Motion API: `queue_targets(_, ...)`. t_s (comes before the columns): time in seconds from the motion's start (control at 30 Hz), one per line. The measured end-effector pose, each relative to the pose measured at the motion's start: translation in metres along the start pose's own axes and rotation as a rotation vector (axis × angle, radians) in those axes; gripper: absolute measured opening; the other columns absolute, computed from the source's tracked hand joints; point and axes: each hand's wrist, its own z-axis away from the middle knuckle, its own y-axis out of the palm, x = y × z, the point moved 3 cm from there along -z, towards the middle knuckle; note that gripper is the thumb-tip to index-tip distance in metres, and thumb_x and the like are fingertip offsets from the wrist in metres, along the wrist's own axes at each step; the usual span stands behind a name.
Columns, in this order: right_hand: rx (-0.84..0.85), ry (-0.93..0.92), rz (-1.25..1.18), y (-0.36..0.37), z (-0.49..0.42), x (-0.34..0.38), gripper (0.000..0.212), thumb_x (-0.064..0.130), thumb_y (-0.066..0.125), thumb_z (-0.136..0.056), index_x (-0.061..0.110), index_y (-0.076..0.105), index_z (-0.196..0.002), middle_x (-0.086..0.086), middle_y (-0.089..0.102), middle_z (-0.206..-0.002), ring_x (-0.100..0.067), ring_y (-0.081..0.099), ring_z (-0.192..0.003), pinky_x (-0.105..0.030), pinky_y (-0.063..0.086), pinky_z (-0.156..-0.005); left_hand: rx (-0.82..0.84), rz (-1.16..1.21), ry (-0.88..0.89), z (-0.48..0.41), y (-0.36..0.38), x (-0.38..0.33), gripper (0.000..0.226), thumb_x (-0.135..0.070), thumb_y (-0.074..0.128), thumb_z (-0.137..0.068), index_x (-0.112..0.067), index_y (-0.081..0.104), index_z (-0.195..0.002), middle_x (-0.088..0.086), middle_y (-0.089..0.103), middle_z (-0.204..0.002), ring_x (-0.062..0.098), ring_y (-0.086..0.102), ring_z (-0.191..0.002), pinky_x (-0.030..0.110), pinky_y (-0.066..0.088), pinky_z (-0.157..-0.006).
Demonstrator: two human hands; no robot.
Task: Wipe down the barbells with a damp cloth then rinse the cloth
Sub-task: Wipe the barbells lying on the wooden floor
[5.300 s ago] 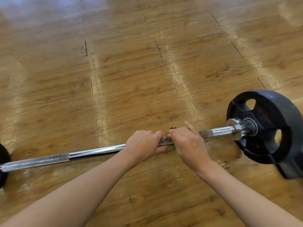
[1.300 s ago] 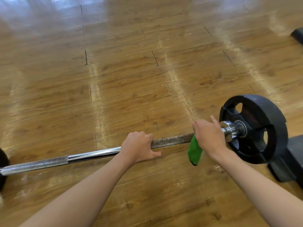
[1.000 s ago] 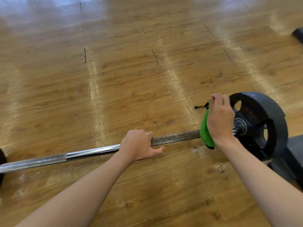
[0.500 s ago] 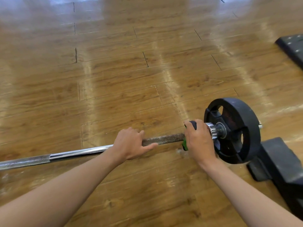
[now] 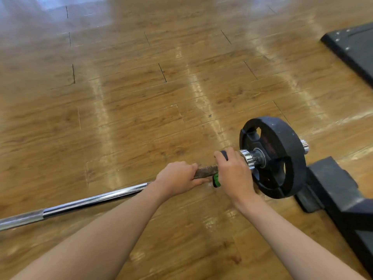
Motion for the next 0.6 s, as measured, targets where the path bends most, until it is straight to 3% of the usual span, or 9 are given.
queue_targets(0.07, 0.039, 0.161, 0.001, 0.000, -0.012, 0.001, 0.031, -0.005, 0.072, -0.074, 0.005, 0.066, -0.103, -0.013, 0.055, -0.100, -0.032, 0.057, -0.083, -0.037, 0.048, -0.068, -0.004, -0.020, -0.005, 0.001, 0.000, 0.000, 0.052, -0.074, 0.034, -0.095, -0.022, 0.041, -0.093, 0.001, 0.057, -0.075, 0.024, 0.054, -0.065, 0.035, 0.045, -0.057)
queue_targets(0.13, 0.107, 0.198, -0.103, 0.009, -0.023, 0.019, 0.032, -0.002, 0.065, -0.083, 0.006, 0.066, -0.113, -0.014, 0.056, -0.108, -0.034, 0.059, -0.091, -0.037, 0.046, -0.073, -0.013, -0.014, -0.008, 0.001, -0.002, 0.000, 0.051, -0.069, 0.039, -0.096, -0.019, 0.048, -0.095, 0.005, 0.064, -0.082, 0.029, 0.062, -0.072, 0.035, 0.043, -0.058)
queue_targets(0.2, 0.140, 0.116, -0.225, 0.021, -0.025, 0.044, 0.036, -0.002, 0.060, -0.087, 0.010, 0.066, -0.120, -0.013, 0.058, -0.108, -0.036, 0.062, -0.088, -0.039, 0.048, -0.070, -0.009, 0.013, -0.011, 0.001, -0.002, -0.001, 0.036, -0.050, 0.051, -0.096, -0.015, 0.058, -0.104, 0.008, 0.069, -0.091, 0.034, 0.066, -0.082, 0.036, 0.044, -0.060)
queue_targets(0.3, 0.045, -0.025, -0.240, 0.023, -0.008, 0.051, 0.041, -0.006, 0.062, -0.081, 0.012, 0.067, -0.118, -0.009, 0.059, -0.103, -0.032, 0.060, -0.084, -0.039, 0.051, -0.065, -0.011, 0.055, -0.041, 0.001, -0.003, 0.001, 0.023, -0.033, 0.057, -0.089, -0.013, 0.063, -0.100, 0.009, 0.068, -0.087, 0.035, 0.065, -0.080, 0.037, 0.051, -0.062)
queue_targets(0.4, -0.044, -0.145, -0.152, 0.011, 0.008, 0.027, 0.045, -0.007, 0.058, -0.076, 0.007, 0.066, -0.118, -0.012, 0.059, -0.106, -0.030, 0.058, -0.089, -0.039, 0.053, -0.074, -0.017, 0.047, -0.047, 0.002, 0.000, 0.001, 0.022, -0.038, 0.057, -0.088, -0.017, 0.057, -0.092, 0.007, 0.067, -0.084, 0.034, 0.065, -0.077, 0.036, 0.050, -0.059)
queue_targets(0.53, -0.007, 0.143, -0.106, 0.011, -0.015, -0.004, 0.045, -0.009, 0.071, -0.078, 0.007, 0.068, -0.121, -0.011, 0.060, -0.108, -0.029, 0.060, -0.091, -0.037, 0.054, -0.075, -0.042, -0.049, -0.029, 0.003, 0.000, 0.000, 0.030, -0.046, 0.056, -0.094, -0.016, 0.057, -0.097, 0.005, 0.067, -0.086, 0.032, 0.064, -0.078, 0.035, 0.046, -0.060)
queue_targets(0.6, 0.014, 0.136, -0.146, 0.015, -0.020, 0.006, 0.043, -0.008, 0.068, -0.081, 0.008, 0.068, -0.121, -0.012, 0.061, -0.110, -0.030, 0.061, -0.093, -0.039, 0.055, -0.077, -0.054, -0.063, -0.029, 0.003, -0.001, 0.000, 0.032, -0.048, 0.054, -0.096, -0.016, 0.055, -0.097, 0.005, 0.067, -0.086, 0.031, 0.065, -0.077, 0.034, 0.045, -0.059)
